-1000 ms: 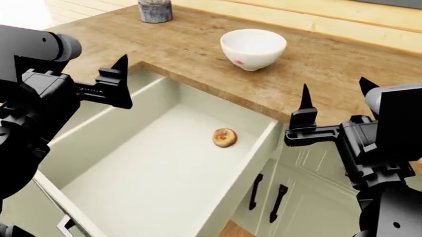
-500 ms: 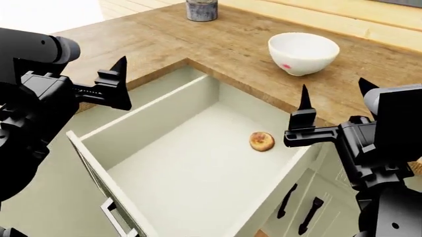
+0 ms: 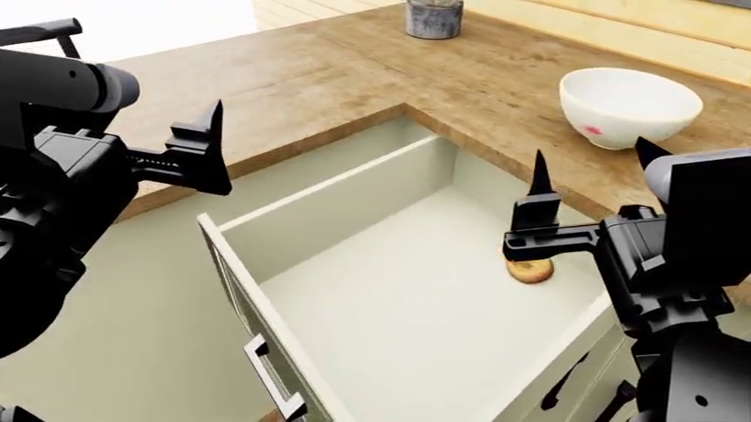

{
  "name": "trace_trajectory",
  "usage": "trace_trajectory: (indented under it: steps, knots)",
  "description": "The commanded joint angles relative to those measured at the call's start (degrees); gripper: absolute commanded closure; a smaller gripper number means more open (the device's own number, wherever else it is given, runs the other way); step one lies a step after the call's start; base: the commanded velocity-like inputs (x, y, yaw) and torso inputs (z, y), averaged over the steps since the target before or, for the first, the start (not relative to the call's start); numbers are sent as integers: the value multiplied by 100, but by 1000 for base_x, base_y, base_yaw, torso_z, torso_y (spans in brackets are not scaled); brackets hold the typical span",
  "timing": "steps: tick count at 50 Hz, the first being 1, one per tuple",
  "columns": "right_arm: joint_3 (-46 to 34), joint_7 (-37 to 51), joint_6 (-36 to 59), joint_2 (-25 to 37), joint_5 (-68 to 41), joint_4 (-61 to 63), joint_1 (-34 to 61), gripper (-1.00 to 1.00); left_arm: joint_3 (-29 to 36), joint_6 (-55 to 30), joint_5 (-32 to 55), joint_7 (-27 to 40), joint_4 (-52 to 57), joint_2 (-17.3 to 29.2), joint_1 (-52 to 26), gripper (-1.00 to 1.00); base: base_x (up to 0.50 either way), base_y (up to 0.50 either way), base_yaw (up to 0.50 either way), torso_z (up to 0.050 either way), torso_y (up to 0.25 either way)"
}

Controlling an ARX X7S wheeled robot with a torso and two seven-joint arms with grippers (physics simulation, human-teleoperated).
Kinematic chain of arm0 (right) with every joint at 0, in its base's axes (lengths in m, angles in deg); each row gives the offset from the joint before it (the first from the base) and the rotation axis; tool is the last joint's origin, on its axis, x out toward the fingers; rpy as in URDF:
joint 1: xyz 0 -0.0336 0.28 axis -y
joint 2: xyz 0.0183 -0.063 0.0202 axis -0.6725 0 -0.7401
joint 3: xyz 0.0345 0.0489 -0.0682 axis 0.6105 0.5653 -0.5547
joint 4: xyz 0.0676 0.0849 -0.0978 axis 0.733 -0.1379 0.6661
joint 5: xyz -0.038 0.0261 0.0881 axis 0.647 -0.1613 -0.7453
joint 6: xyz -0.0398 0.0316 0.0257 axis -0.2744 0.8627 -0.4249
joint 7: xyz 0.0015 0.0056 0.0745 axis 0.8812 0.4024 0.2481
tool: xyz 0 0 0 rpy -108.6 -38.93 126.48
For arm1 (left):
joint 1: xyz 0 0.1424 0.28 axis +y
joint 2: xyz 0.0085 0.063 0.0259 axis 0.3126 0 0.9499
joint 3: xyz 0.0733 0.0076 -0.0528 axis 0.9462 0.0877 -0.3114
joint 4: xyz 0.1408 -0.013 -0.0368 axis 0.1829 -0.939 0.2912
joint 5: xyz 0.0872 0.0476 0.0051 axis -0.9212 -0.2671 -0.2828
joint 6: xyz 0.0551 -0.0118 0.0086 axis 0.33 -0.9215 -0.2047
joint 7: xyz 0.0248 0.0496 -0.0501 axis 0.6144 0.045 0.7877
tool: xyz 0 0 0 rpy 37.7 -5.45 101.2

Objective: Place the bar in the bowl and close the drawer.

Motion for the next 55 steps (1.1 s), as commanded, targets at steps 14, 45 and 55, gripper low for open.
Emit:
trace_trajectory:
  steps: [14, 45, 55]
  knots:
    - [-86, 76, -62, 53, 25, -63, -60, -100, 53, 178, 108, 85, -60, 79, 93, -100, 302, -294, 0, 0, 0]
    - [-260, -34, 446, 225, 299, 1, 356, -100, 51, 84, 365, 288, -87, 125, -117, -100, 203, -69, 0, 0, 0]
    - [-304, -103, 466, 206, 417, 11, 370, -100, 53, 108, 421, 321, -85, 158, -109, -100, 308, 394, 0, 0, 0]
